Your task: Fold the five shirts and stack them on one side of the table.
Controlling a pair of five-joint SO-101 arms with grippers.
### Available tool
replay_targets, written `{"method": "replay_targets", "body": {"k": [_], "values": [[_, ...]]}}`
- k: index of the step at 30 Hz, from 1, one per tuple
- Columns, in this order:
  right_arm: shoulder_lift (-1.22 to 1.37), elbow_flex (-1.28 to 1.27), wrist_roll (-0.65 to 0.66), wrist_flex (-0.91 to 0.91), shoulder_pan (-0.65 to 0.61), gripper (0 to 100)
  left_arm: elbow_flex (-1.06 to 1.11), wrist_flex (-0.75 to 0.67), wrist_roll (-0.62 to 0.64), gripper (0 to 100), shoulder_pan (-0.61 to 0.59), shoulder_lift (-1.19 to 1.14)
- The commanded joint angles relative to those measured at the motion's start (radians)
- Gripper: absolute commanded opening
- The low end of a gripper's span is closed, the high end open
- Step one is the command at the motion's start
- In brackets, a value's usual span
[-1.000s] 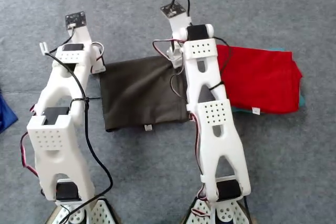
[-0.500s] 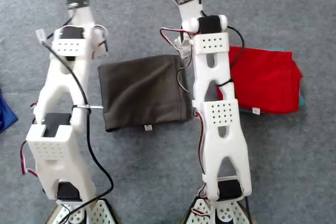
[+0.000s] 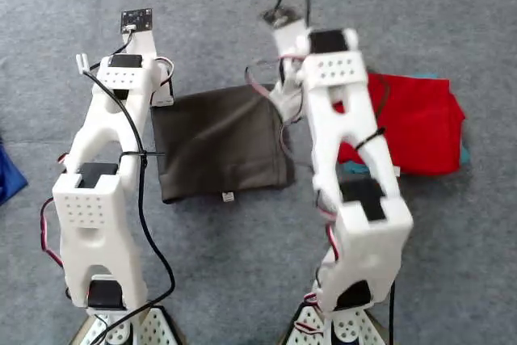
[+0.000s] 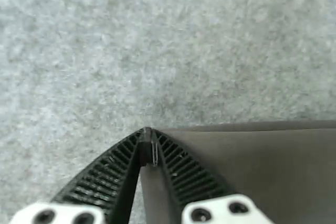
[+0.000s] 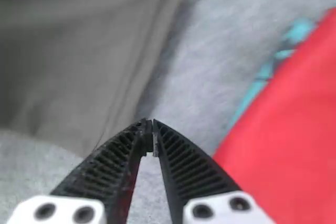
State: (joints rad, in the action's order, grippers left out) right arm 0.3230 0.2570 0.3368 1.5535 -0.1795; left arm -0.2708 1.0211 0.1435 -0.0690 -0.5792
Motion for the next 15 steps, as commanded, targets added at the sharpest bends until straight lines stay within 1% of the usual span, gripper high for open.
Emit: {"method": "replay_targets", "body": {"k": [1,4,6,10,12,15], "values": [[-0.214,-0.329,-0.005,-0.176,-0.055,1.5,-0.025,0.005,-0.011,3,-0.012,0.009],[-0.337,-0.552,-0.038,-0.353,-0.069,1.5,-0.036,0.003,-0.011,3,-0.016,-0.025],[-0.38,-0.673,-0.026,-0.437,-0.086,1.5,-0.039,-0.006,-0.011,3,-0.018,-0.052],[-0.348,-0.832,-0.021,-0.6,-0.074,1.5,-0.073,-0.008,-0.011,3,-0.027,-0.077],[-0.3,-0.865,-0.021,-0.646,-0.057,1.5,-0.088,-0.003,-0.011,3,-0.035,-0.08],[-0.231,-0.858,0.006,-0.605,-0.031,1.5,-0.09,-0.003,-0.011,3,-0.042,-0.08]]}}
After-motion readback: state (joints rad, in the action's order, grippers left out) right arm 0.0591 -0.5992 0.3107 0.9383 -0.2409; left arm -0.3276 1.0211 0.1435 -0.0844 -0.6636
